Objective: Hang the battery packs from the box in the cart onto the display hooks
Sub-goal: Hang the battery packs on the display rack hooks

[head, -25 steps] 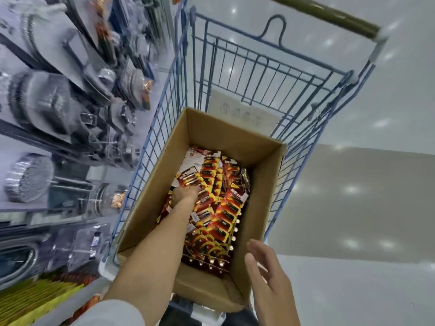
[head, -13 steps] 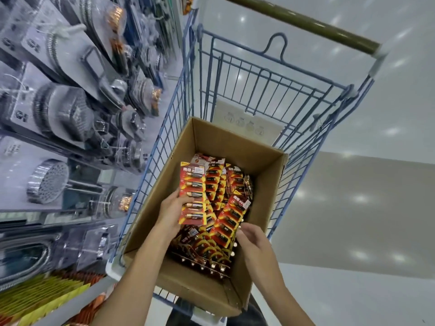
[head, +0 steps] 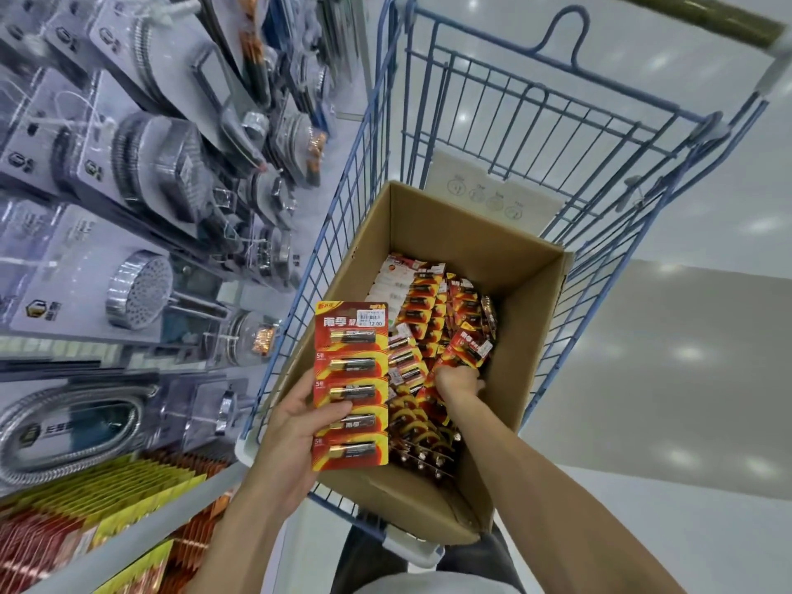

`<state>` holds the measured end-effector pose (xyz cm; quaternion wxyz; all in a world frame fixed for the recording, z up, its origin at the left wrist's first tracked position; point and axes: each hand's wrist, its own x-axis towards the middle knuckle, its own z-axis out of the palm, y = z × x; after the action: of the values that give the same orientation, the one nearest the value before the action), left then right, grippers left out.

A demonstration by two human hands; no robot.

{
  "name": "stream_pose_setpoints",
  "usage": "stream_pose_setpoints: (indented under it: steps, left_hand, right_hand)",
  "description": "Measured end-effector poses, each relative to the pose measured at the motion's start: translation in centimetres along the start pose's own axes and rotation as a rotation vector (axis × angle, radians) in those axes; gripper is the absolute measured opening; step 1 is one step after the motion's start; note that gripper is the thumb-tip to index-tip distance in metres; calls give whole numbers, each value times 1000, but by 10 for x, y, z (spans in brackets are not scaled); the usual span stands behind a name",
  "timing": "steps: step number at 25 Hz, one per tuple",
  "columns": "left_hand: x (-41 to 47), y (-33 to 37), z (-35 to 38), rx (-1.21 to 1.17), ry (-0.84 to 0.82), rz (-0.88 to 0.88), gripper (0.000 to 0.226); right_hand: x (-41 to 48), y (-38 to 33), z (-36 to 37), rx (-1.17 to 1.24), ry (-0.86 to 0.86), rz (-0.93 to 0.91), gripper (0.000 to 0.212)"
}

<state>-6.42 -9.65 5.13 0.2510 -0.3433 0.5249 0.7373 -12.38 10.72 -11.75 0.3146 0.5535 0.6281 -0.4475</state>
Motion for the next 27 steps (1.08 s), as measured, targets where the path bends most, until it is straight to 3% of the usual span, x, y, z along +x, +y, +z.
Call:
stream_pose_setpoints:
  steps: [6, 10, 13, 20, 24, 27]
  left_hand:
    - [-2, -9, -13, 18, 16, -19, 56]
    - [-2, -14, -20, 19, 25, -41, 56]
    - [0, -16, -21, 29, 26, -51, 56]
    - [0, -12, -16, 52, -13, -22, 54]
    - [-13, -3, -15, 42, -50, 31, 53]
    - [-29, 4, -13, 13, -67, 82, 55]
  right_hand:
    - [7, 17, 12, 7, 147, -71, 85]
    - [14, 25, 18, 153, 98, -91, 86]
    - [10, 20, 27, 109, 116, -129, 88]
    - [-5, 17, 18, 229, 93, -279, 47]
    - [-52, 16, -22, 335, 102, -453, 35]
    - [-108, 13, -63, 514, -97, -438, 38]
